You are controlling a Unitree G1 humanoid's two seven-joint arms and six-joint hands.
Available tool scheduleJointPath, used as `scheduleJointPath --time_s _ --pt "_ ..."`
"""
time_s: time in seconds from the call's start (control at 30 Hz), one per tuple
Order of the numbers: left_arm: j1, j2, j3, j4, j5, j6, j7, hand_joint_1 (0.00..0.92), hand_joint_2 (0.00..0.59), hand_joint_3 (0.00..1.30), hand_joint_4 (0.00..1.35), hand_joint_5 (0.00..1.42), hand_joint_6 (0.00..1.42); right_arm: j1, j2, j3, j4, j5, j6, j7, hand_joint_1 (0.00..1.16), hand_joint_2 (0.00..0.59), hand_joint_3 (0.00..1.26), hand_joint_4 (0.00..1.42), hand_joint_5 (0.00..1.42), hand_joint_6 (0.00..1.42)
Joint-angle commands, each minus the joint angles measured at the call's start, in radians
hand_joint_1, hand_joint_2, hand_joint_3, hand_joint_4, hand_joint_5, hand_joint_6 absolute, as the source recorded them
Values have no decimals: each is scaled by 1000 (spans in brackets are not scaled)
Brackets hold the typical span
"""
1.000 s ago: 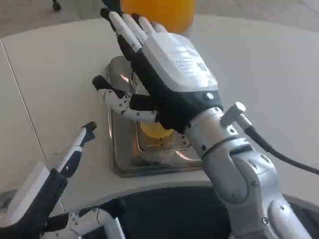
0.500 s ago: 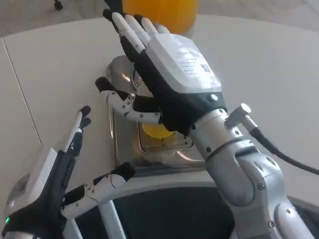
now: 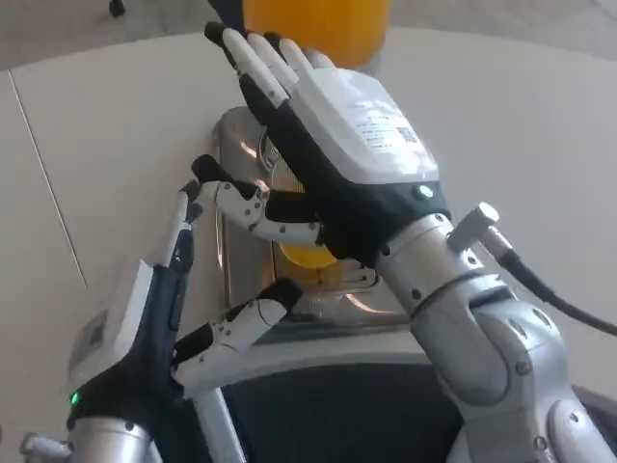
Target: Grasp the cup under the faucet to collect the drink, then remove the cup.
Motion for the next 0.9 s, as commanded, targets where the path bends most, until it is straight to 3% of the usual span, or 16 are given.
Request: scheduleJointPath --time_s 0.03,0.3,0.57,0.7,0.9 --pt "-44 -21 -29 36 25 32 24 116 49 0 0 116 292 40 -5 20 3 19 6 54 418 467 0 0 0 0" --pt "-104 -41 -66 77 34 61 40 116 52 0 0 120 299 63 -9 10 -46 2 15 56 418 467 0 0 0 0" --pt "-104 -31 -68 86 24 60 42 117 53 0 0 120 301 126 -4 -4 -190 -39 29 63 424 466 3 0 0 0" --pt "-105 -27 -64 90 19 59 41 119 55 0 0 120 302 160 -4 -2 -273 -76 46 110 470 464 15 0 0 0" --pt "-118 -22 -54 104 5 53 40 120 56 0 0 125 304 227 -2 10 -408 -197 83 262 498 453 15 0 0 0"
